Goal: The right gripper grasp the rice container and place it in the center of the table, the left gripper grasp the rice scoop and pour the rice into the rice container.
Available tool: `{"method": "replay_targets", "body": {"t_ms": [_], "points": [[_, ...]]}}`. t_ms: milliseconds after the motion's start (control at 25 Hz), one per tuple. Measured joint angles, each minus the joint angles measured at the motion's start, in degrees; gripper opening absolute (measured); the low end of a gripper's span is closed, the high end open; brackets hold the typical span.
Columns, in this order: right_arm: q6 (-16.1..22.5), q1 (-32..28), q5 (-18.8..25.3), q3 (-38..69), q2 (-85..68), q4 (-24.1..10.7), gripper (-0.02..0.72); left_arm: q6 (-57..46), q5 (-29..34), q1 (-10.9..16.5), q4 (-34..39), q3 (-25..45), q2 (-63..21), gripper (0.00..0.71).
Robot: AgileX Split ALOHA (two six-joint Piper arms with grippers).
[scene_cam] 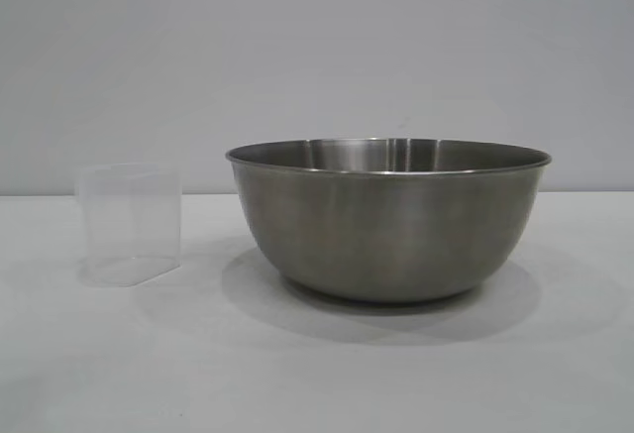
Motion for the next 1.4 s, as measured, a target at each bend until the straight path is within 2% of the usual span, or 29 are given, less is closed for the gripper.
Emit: {"method": "replay_targets", "body": {"t_ms": [120,200,480,680,880,1400], "points": [[0.0,0.0,0.0,0.0,0.0,0.1,0.398,10.3,3.0,0.0,-10.8,-0.6,-3.3,0.202],[0.0,0.0,0.0,0.0,0.0,0.1,0.398,13.0,5.9,0.0,-14.6,-2.4,-3.8,0.202],[0.0,0.0,0.3,0.0,0.0,0.4,0.398,14.8,19.1,0.0,-19.4,-9.4,-4.0,0.202],[0.0,0.0,0.3,0.0,0.0,0.4,0.398,16.0,27.3,0.0,-23.2,-10.0,-6.3,0.202],[-0.1,0.0,0.3,0.0,0.0,0.6,0.398,16.2,28.5,0.0,-24.9,-8.1,-10.9,0.202],[-0.3,0.0,0.3,0.0,0.0,0.9,0.398,16.3,28.3,0.0,-25.4,-7.8,-11.1,0.202]]}}
